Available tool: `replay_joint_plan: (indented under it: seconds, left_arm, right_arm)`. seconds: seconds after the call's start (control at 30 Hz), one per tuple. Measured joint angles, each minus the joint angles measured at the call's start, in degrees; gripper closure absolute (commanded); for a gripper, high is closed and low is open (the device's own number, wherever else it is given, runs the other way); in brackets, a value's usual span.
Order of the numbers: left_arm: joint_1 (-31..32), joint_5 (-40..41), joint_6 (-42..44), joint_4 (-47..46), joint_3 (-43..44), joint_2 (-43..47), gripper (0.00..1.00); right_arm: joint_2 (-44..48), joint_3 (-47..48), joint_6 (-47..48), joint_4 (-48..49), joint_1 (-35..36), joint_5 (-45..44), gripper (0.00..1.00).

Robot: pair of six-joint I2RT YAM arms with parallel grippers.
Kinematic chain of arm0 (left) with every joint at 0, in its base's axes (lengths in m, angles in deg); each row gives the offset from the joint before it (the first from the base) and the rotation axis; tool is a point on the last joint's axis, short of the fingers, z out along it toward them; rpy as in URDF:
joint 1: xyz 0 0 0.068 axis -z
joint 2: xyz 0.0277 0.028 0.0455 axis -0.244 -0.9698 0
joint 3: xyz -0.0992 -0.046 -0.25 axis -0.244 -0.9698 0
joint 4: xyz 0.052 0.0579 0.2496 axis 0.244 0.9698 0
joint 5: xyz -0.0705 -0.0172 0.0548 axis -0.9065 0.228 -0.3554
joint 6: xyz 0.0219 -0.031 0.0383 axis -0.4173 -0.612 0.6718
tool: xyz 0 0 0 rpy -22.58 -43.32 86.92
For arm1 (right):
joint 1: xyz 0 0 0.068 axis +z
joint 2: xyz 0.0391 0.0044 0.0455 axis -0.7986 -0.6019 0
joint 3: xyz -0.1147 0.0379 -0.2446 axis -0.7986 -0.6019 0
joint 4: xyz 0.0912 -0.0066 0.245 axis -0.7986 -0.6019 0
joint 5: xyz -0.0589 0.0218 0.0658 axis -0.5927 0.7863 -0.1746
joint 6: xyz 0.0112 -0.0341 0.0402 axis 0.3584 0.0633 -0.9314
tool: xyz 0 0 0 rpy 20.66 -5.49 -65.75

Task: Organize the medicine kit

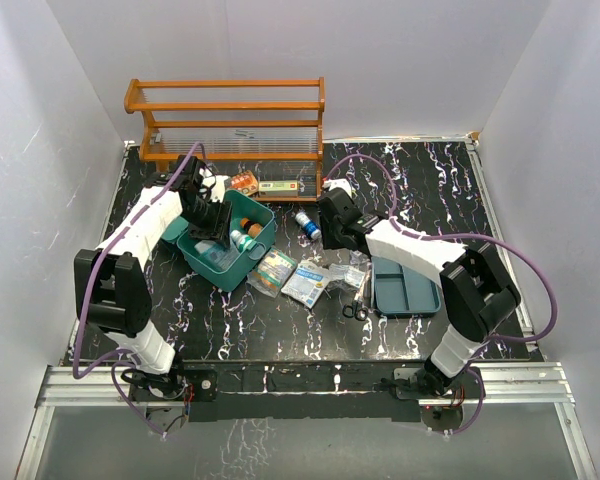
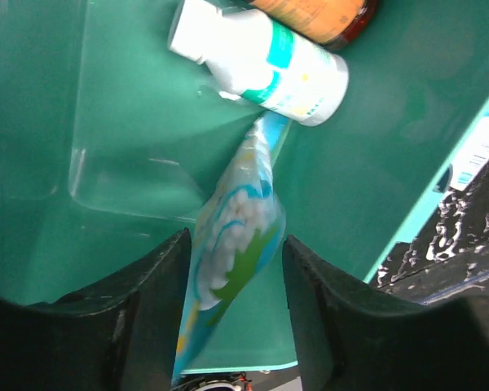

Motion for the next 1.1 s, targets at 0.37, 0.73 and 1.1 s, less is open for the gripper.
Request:
replay_joint_plan:
  seconds: [0.37, 0.73, 1.1]
  left_arm:
    - [0.0, 8.7, -1.2, 0.3, 1.0, 0.0, 0.39]
    - [0.0, 13.6, -1.3, -0.3, 3.1, 2.1, 0.45]
    - [0.5, 18.8, -4.6, -5.8, -4.3, 6.2, 0.58]
  right_arm:
    - [-0.7, 0.0, 1.0, 0.8, -0.2, 3.7, 0.69]
    - [-0.7, 0.0, 0.8, 0.9, -0.2, 4.0, 0.69]
    - [-0.7, 0.0, 0.6, 0.9, -0.2, 4.1, 0.69]
